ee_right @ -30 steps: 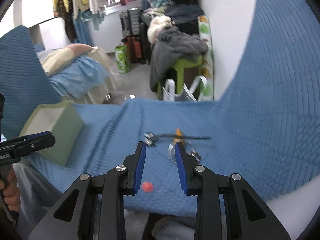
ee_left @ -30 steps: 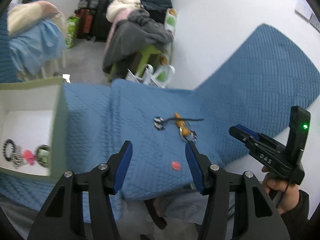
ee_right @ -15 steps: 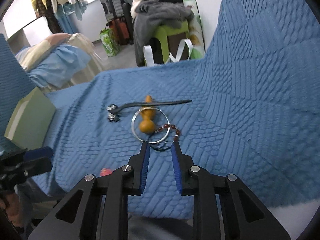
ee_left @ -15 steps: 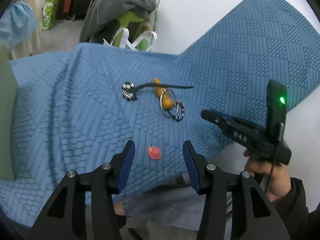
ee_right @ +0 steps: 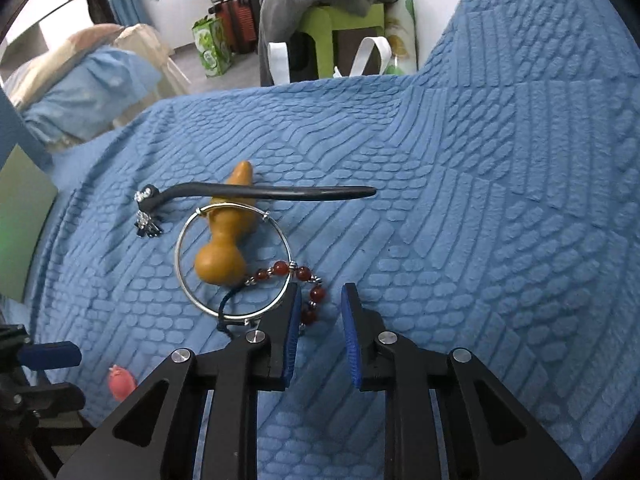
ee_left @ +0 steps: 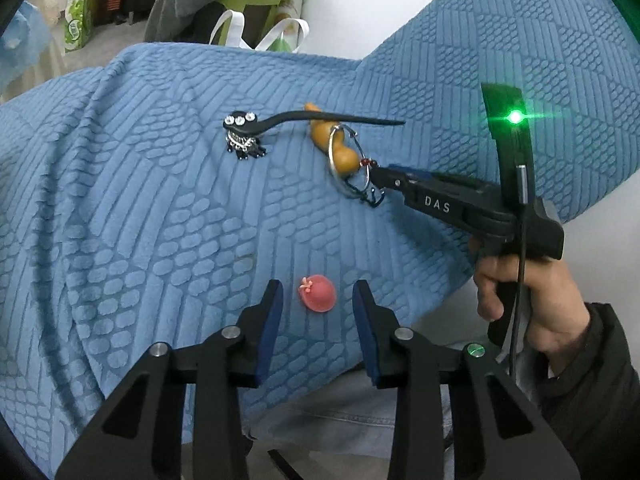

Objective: Organize jewelry
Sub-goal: 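Grasp the red hat-shaped charm with the left gripper while the right grasps the red-bead hoop earring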

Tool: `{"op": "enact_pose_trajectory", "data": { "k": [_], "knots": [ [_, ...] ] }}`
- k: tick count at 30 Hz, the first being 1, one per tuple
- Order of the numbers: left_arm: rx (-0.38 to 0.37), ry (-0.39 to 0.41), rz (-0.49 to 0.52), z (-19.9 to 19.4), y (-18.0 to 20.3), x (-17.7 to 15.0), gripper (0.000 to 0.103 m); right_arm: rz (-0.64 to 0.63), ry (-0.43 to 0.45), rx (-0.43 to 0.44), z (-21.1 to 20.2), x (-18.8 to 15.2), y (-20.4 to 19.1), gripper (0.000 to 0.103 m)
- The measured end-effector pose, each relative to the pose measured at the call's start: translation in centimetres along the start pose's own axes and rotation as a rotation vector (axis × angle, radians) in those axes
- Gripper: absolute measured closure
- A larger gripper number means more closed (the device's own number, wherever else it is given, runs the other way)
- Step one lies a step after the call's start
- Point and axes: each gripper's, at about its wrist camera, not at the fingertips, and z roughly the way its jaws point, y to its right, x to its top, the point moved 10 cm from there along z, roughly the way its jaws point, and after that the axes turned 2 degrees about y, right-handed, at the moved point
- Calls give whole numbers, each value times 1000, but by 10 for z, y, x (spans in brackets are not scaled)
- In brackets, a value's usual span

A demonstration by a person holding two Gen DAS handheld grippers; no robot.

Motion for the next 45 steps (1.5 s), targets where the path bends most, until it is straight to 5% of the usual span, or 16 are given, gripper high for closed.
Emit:
{"op": "enact_pose_trajectory", "data": {
  "k": [7, 22, 26, 45],
  "knots": [
    [30, -16, 65, 14, 6, -4, 66, -94, 16, -27, 0, 3, -13, 97],
    [93, -24, 223, 35, 24, -6, 67, 108, 102, 61, -50, 3, -2, 97],
    [141, 3, 263, 41, 25, -6, 79, 127, 101, 81, -57, 1, -9, 97],
    [57, 43, 32, -14, -7, 17, 83, 183, 75, 104, -83, -10, -50, 97]
  ]
}}
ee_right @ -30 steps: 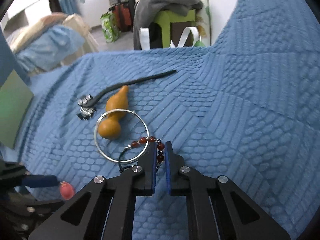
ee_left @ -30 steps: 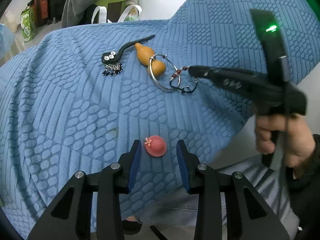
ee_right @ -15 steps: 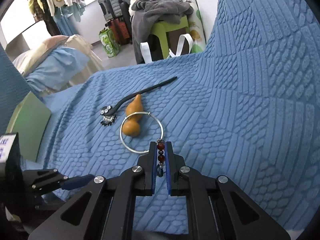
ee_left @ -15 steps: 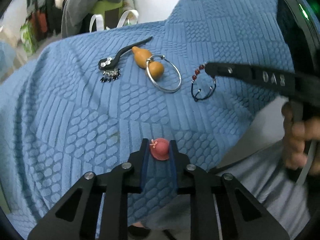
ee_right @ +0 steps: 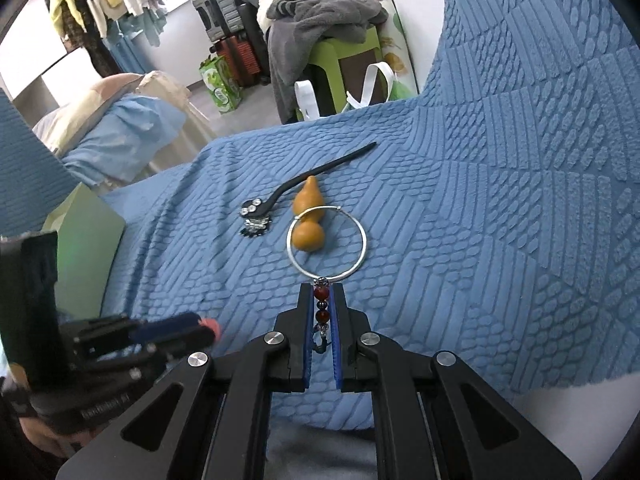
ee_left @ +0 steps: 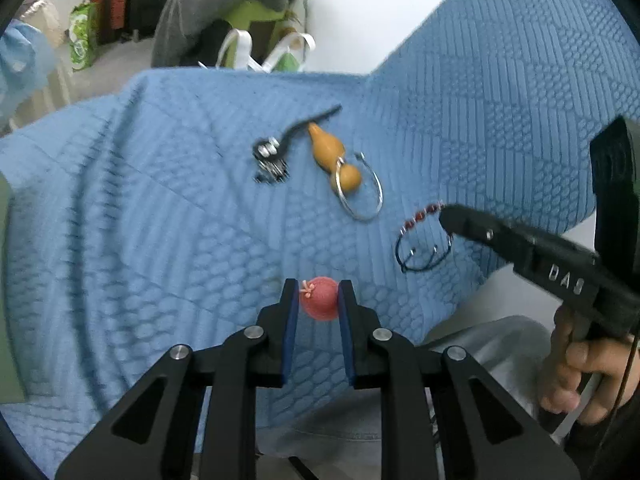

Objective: Organize jewelry
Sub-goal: 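Grasp the red hat-shaped charm with the left gripper while the right grasps the red-bead hoop earring, then carry the red charm and bead earring over the green box with both tools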

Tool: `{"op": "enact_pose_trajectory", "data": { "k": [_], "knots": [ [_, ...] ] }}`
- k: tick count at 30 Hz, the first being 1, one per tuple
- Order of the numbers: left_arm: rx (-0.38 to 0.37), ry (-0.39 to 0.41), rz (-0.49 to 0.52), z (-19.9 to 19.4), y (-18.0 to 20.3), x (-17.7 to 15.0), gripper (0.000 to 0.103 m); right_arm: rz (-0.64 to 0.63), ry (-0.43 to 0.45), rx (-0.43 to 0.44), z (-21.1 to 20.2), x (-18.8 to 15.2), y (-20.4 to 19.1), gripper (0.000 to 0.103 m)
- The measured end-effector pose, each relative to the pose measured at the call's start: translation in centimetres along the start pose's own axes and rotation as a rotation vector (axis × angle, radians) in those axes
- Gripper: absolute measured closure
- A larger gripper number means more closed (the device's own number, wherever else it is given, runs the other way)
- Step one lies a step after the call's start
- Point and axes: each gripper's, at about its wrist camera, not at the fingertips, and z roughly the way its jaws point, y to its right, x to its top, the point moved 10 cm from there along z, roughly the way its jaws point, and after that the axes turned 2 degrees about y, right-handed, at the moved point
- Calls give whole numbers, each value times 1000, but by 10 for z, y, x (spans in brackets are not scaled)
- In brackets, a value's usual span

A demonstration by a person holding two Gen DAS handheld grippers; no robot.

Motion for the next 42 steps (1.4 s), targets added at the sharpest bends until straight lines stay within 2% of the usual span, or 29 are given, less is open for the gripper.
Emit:
{"op": "enact_pose_trajectory", "data": {
  "k": [8, 18, 22, 26, 32, 42],
  "knots": [
    [24, 59, -47, -45, -26, 5, 83, -20, 38, -8, -20, 5, -28, 97],
    [46, 178, -87, -125, -60, 25, 83, -85, 83, -11, -39, 16, -79, 97],
    [64, 216, -99, -159, -76, 38, 83, -129, 113, 18, -49, 32, -115, 97],
    [147, 244, -56, -190, -94, 50, 83, -180, 146, 41, -61, 49, -154, 97],
    [169, 294, -73, -236, -125, 60, 83, -227, 171, 86, -73, 68, -205, 97],
    [208, 322, -132, -279, -178, 58, 83, -280, 174, 155, -70, 86, -277, 97]
  ]
}}
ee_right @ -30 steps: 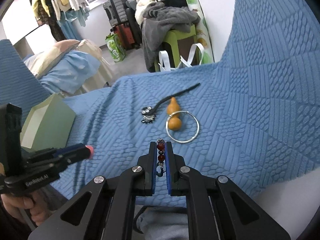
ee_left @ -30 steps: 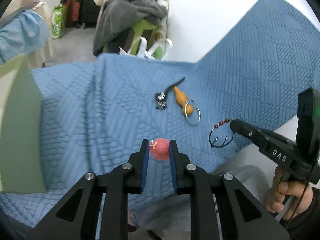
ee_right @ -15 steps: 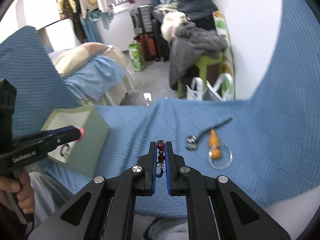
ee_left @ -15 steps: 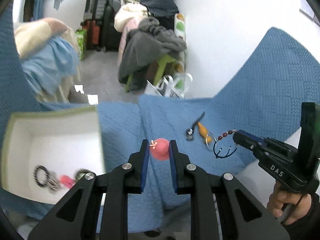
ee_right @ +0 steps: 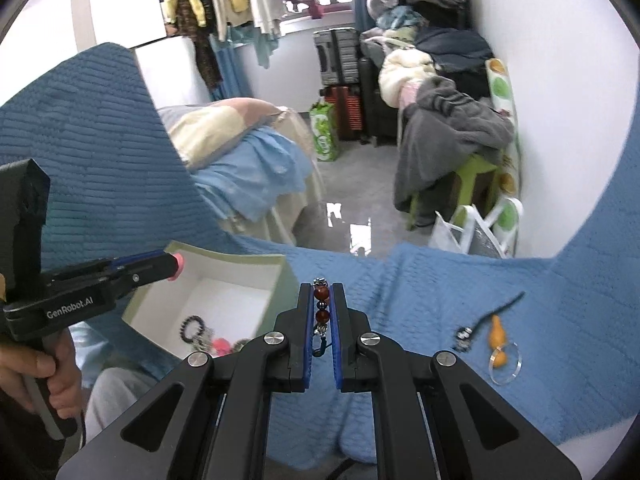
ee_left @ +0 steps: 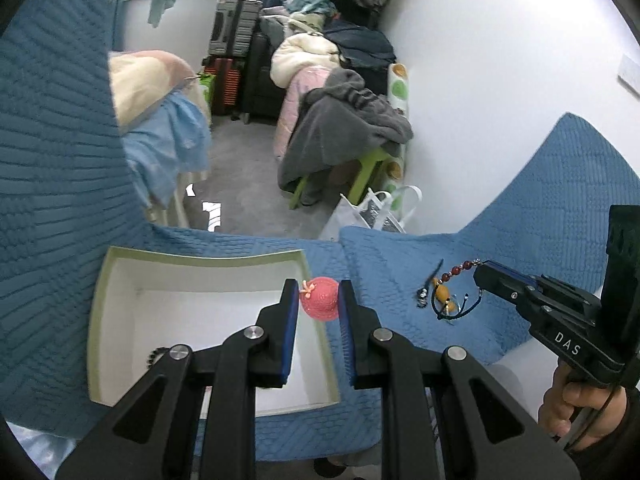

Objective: Organize jewelry
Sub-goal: 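Carry the red charm and bead earring over the green box with both tools, then open both grippers to drop the charm and earring into the box, then move both tools back to the hairpin and silver hoop on the cushion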

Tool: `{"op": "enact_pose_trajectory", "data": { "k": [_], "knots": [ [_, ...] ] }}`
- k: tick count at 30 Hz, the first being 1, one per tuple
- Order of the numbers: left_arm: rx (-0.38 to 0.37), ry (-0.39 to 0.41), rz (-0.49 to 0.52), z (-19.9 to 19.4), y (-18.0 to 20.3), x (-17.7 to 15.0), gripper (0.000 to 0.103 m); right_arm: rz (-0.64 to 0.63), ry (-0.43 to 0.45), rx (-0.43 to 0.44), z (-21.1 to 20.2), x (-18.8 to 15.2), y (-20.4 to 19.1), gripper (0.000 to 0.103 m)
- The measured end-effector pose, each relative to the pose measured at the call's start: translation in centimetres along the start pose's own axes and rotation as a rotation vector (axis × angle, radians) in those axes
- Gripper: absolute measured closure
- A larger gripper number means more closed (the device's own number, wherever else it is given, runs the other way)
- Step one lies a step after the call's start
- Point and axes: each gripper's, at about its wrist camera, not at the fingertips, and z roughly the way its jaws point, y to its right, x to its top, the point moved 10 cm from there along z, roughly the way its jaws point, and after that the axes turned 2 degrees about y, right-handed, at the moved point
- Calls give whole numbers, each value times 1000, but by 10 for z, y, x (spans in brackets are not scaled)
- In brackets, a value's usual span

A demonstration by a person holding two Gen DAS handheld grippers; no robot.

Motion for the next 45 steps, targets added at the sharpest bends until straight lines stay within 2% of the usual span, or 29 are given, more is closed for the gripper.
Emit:
{"op": "enact_pose_trajectory", "data": {
  "k": [9, 17, 29, 37, 38, 39, 41, 42, 45],
  "knots": [
    [28, -11, -31, -5, -50, 6, 83, -55, -36, 64, 35, 12, -61, 97],
    [37, -61, -51, 9, -89, -3, 83, -86, -114, 90, 79, -1, -93, 97],
    [27, -206, -78, 53, -124, -36, 83, -51, -215, 54, 132, -31, -90, 97],
    [15, -255, -89, 70, -131, -40, 82, 11, -252, 53, 147, -42, -78, 97],
    [8, -264, -95, 71, -132, -40, 78, 12, -249, 47, 147, -41, -77, 97],
    [10, -276, -101, 73, -134, -41, 63, 10, -249, 40, 147, -41, -75, 96],
    [12, -276, -95, 75, -131, -39, 47, 9, -253, 26, 148, -42, -71, 90],
    [9, -266, -88, 74, -130, -37, 47, 15, -252, 30, 148, -42, -70, 82],
    [4, -256, -92, 72, -128, -32, 47, 22, -235, 32, 145, -37, -65, 81]
  ]
}}
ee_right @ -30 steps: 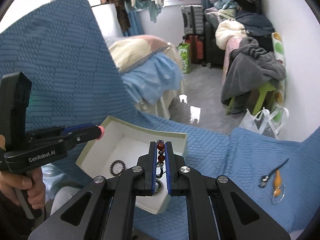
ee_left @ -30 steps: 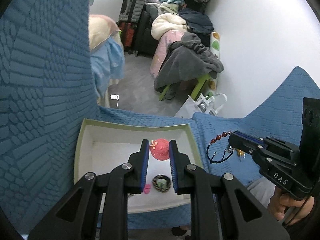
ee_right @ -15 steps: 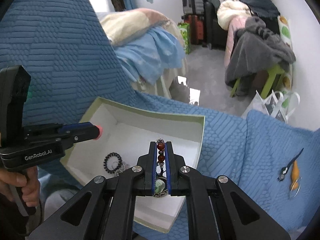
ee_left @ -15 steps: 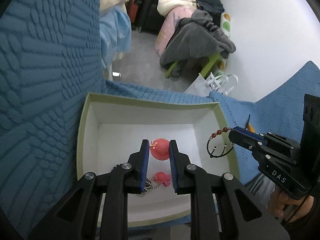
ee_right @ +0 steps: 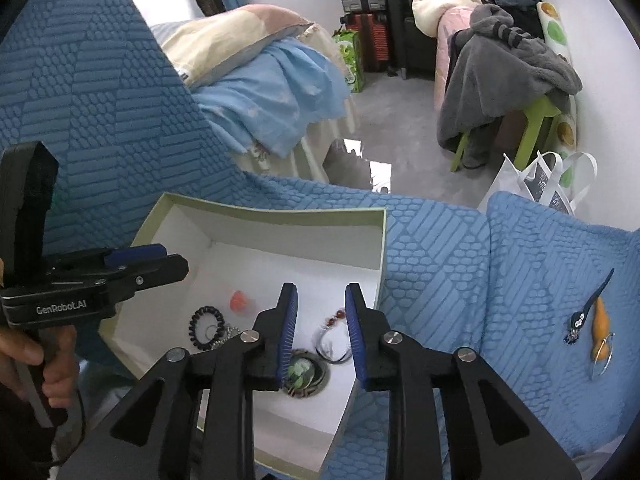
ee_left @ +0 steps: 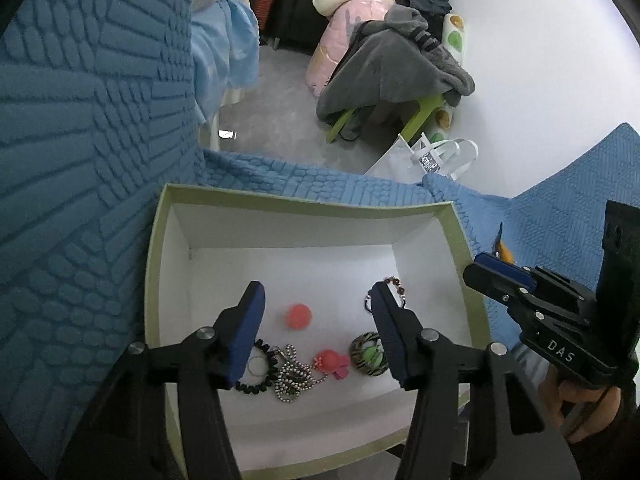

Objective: Organize jewelry
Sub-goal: 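Move both tools back to the hairpin and silver hoop on the cushion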

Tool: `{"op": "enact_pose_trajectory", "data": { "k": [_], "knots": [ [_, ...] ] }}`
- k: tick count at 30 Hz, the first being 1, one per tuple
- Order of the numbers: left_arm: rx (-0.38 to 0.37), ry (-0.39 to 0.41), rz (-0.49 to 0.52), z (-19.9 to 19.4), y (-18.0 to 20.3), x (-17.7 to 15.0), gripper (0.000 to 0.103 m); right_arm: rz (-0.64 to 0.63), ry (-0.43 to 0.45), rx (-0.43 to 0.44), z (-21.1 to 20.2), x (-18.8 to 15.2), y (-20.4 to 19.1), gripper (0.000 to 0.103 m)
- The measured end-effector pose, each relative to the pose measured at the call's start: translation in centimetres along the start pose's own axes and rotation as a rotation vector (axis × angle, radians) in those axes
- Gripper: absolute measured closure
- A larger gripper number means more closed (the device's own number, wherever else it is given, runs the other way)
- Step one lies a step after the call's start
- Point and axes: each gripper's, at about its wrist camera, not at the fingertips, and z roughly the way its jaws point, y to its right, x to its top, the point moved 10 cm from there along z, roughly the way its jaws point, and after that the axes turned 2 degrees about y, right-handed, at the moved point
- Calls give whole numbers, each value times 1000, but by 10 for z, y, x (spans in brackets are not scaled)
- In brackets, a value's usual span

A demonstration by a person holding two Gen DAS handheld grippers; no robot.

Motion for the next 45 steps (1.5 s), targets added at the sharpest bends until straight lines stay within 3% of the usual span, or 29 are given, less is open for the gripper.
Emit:
{"op": "enact_pose_trajectory", "data": {
  "k": [10, 17, 23, 36, 45],
  "knots": [
    [54, 113, 47, -47, 17, 21, 47, -34, 144, 11, -58, 37, 3, 81],
    [92, 200, 58, -83, 40, 24, 47, -59, 214, 11, -101, 37, 13, 81],
    [64, 242, 42, -95, 72, 22, 47, -42, 249, -1, -132, 28, 34, 81],
    [-13, 287, 123, -100, 153, 14, 47, 36, 313, -90, -198, -10, 96, 81],
    [-79, 267, 155, -87, 204, -11, 47, 68, 330, -166, -237, -38, 136, 81]
  ]
}}
